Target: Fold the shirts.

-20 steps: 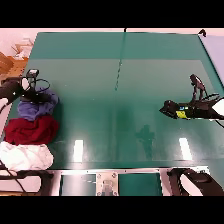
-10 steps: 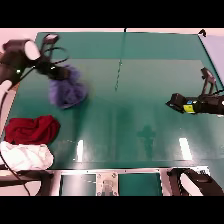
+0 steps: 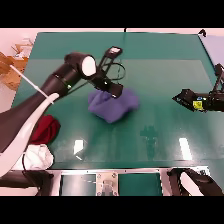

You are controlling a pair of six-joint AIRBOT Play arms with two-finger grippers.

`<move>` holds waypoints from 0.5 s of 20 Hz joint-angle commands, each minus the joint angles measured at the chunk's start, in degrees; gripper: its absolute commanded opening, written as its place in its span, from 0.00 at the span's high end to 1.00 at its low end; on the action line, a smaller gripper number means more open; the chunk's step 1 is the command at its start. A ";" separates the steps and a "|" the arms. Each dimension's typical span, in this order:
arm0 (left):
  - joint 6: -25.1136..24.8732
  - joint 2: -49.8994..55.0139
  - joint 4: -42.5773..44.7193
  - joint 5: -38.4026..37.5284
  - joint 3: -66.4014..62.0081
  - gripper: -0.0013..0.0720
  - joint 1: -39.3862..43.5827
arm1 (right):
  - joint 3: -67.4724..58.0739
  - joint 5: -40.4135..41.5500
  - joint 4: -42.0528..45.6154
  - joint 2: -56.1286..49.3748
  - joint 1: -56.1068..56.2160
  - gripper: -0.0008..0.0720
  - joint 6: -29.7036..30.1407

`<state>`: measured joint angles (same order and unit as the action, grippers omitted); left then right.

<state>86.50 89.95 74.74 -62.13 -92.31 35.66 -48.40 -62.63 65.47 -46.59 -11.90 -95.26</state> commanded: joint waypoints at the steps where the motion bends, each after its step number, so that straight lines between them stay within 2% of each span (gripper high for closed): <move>1: 0.02 1.11 0.28 -2.67 -2.89 0.01 -1.07 | -0.07 -0.07 0.13 -0.57 -0.20 0.53 1.51; 6: 0.39 1.25 0.20 -14.53 -4.11 0.01 -16.02 | -0.02 -1.33 -0.76 -9.51 -0.13 0.53 1.55; 8: 0.50 1.25 -0.98 -14.84 -1.11 0.01 -22.05 | -0.04 -1.20 -4.44 -14.80 -0.13 0.53 4.76; 10: 0.44 1.25 -4.55 -12.09 3.69 0.01 -26.40 | -0.04 0.09 -11.98 -20.90 -0.09 0.53 10.75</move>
<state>86.94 91.13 73.78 -74.00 -92.77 15.99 -48.42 -63.37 61.04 -60.51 -12.05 -90.54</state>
